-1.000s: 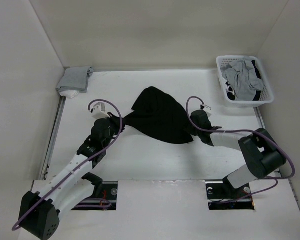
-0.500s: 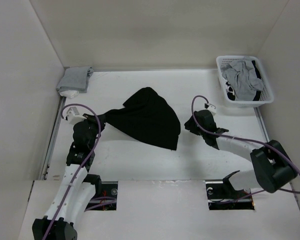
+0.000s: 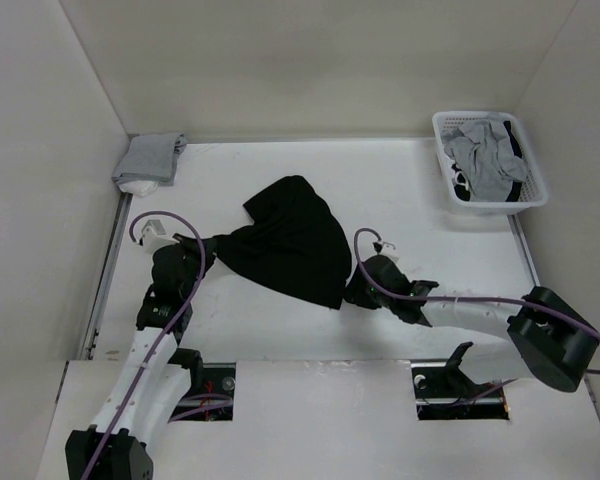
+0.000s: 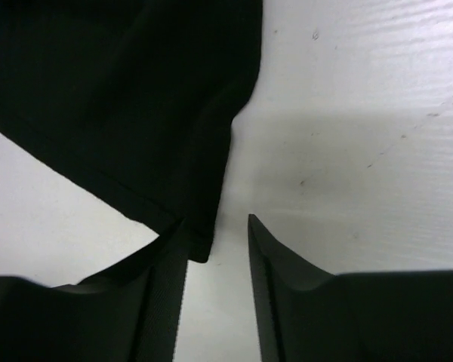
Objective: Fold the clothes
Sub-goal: Flatten the tank top out
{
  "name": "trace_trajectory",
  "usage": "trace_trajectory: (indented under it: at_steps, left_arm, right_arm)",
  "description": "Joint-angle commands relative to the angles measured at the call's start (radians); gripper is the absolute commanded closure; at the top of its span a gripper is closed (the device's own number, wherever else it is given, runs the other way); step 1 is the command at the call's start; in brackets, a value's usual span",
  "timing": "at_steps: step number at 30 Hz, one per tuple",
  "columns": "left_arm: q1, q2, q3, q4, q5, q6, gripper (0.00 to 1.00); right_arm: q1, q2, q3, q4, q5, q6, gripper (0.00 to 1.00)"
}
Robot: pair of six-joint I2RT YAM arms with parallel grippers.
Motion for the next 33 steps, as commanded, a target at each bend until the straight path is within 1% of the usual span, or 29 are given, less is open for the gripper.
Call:
trace_trajectory:
  at_steps: [1,6,8,10,13,14,16,19,20,21,22,23,24,26,27,28,29,32,33]
  left_arm:
    - [-0.015,-0.003,-0.015,0.068,0.011,0.003,0.98]
    - [-0.025,0.0,-0.02,0.096,0.009,0.003,0.98]
    - [-0.025,0.017,-0.012,0.097,0.015,0.003,0.98]
    - [-0.029,0.019,-0.017,0.105,0.011,0.003,0.98]
    - [-0.029,0.031,-0.012,0.114,0.015,0.003,0.98]
    - [-0.029,0.028,-0.011,0.117,0.017,0.003,0.98]
    - [-0.04,0.023,-0.003,0.126,0.008,-0.005,0.98]
    - [-0.06,0.025,0.052,0.129,0.009,-0.011,0.98]
    - [-0.077,0.014,0.09,0.134,0.0,-0.015,0.99]
    - [-0.081,0.011,0.103,0.137,-0.003,-0.017,0.99]
    - [-0.115,-0.003,0.179,0.152,-0.03,-0.022,1.0]
    - [-0.124,-0.007,0.213,0.152,-0.043,-0.025,1.0]
    - [-0.138,-0.015,0.268,0.155,-0.058,-0.026,1.0]
    - [-0.169,-0.03,0.409,0.194,-0.098,-0.017,1.0]
    - [-0.178,-0.03,0.449,0.218,-0.109,-0.012,0.99]
    - [-0.189,-0.024,0.498,0.25,-0.12,-0.006,0.99]
    - [-0.202,-0.006,0.593,0.296,-0.121,0.013,0.99]
    - [-0.23,0.045,0.793,0.312,-0.12,0.096,0.99]
    - [-0.241,0.057,0.84,0.309,-0.124,0.121,0.99]
  right_arm:
    - [0.037,0.031,-0.025,0.058,-0.018,0.096,0.64]
    - [0.059,0.091,-0.029,0.107,-0.051,0.122,0.71]
    - [0.062,0.106,-0.03,0.124,-0.061,0.141,0.72]
    - [0.062,0.124,-0.033,0.146,-0.06,0.146,0.76]
    - [0.062,0.115,-0.038,0.16,-0.032,0.165,0.91]
    - [0.062,0.1,-0.033,0.163,-0.011,0.161,0.95]
    - [0.062,0.024,-0.01,0.151,0.044,0.12,0.99]
    - [0.062,-0.144,0.056,0.085,0.112,0.017,1.0]
    - [0.059,-0.238,0.115,0.021,0.151,-0.064,1.0]
    - [0.059,-0.259,0.131,0.005,0.163,-0.083,1.0]
    - [0.058,-0.349,0.211,-0.079,0.216,-0.156,1.0]
    - [0.056,-0.421,0.309,-0.158,0.263,-0.228,1.0]
    - [0.051,-0.463,0.392,-0.209,0.297,-0.285,1.0]
    - [0.056,-0.504,0.579,-0.254,0.362,-0.409,1.0]
    - [0.056,-0.507,0.643,-0.256,0.383,-0.446,1.0]
    - [0.057,-0.501,0.742,-0.256,0.409,-0.501,1.0]
    - [0.077,-0.477,0.869,-0.256,0.426,-0.572,1.0]
    - [0.126,-0.377,1.156,-0.265,0.466,-0.73,1.0]
    - [0.134,-0.359,1.206,-0.27,0.477,-0.756,1.0]
